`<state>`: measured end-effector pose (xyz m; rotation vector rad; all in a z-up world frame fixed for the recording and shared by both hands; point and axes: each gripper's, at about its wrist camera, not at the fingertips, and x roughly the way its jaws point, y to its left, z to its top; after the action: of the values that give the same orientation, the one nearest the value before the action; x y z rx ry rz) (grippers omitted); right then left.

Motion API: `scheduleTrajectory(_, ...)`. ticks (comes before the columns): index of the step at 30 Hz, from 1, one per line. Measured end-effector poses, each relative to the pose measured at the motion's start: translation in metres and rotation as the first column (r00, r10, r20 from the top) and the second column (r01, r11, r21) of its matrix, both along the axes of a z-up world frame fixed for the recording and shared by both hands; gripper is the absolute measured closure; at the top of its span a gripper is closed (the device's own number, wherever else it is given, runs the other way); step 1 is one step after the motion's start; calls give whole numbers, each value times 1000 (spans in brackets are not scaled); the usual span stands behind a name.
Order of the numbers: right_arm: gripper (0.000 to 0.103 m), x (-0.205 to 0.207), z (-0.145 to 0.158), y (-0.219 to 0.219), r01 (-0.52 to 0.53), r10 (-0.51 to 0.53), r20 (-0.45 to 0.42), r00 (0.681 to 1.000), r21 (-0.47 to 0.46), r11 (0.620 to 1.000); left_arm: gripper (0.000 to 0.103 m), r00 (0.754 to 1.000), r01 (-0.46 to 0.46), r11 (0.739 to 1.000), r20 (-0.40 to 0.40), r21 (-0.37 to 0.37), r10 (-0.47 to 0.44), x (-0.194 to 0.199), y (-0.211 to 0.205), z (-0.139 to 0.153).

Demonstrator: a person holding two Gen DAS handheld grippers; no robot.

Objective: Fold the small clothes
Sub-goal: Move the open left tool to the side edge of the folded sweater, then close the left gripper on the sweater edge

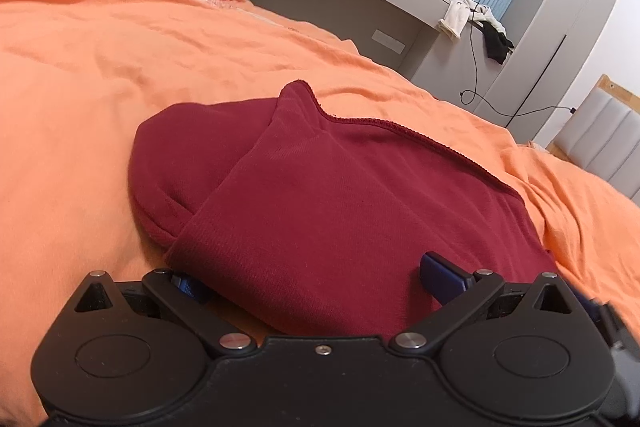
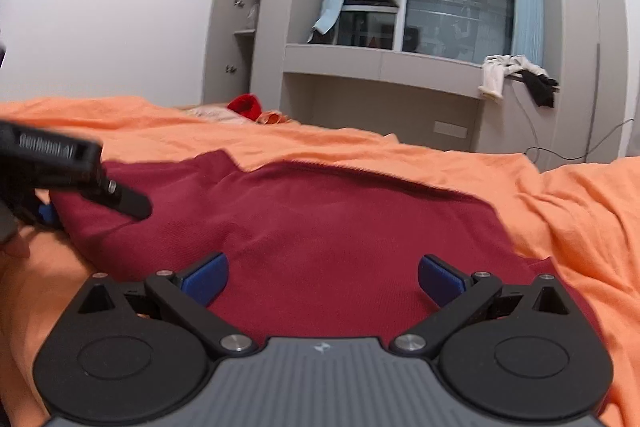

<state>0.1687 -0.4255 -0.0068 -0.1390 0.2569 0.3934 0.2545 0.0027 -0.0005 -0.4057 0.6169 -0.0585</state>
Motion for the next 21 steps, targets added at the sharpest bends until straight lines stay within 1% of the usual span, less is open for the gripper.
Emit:
scheduleTrajectory(1,0,0,1,-3,16,-16,3,1000,6,1000,1,1000,1,1000,2,13,-1,1,-1,0)
scheduleTrajectory(3,0,5,2,-8,40,-39,-25,999,11,999,1,1000,-5,1000,3,23,5,3,-3,0)
scheduleTrajectory(5,0,11,0,-10,45,-42,-82,996,25,999,1,1000,-24,1000,2,18,24,6,-2,1)
scheduleTrajectory(7,0,10,-1,-12,49,-46,-96,994,35,998,2,999,-47,999,-4,12,47,8,-2,3)
scheduleTrajectory(9,0,7,1,-15,45,-41,-99,994,32,999,12,997,-78,997,-3,22,78,8,-3,6)
scheduleTrajectory(10,0,6,2,-17,42,-38,-100,994,34,999,15,995,-97,995,0,36,97,8,-4,7)
scheduleTrajectory(12,0,3,2,-24,37,-32,-104,994,45,998,34,992,-129,990,5,56,129,9,-4,10)
scheduleTrajectory(13,0,2,2,-28,36,-30,-107,994,48,998,39,989,-150,987,5,63,150,11,-3,11)
scheduleTrajectory(15,0,-1,1,-32,36,-30,-108,994,53,998,58,985,-174,983,4,62,174,14,-2,15)
scheduleTrajectory(16,0,-3,1,-36,37,-31,-108,994,55,998,61,983,-182,981,7,60,182,16,-2,17)
scheduleTrajectory(17,0,-5,1,-38,36,-30,-107,994,56,998,68,983,-186,981,10,62,186,17,-3,19)
scheduleTrajectory(18,0,-7,0,-41,35,-29,-106,994,56,998,71,983,-184,980,16,72,183,19,-5,22)
scheduleTrajectory(20,0,-10,1,-43,35,-29,-104,994,54,998,79,986,-164,980,47,110,160,22,-13,32)
scheduleTrajectory(21,0,-11,2,-45,35,-30,-104,994,53,998,81,987,-151,980,71,131,142,23,-18,39)
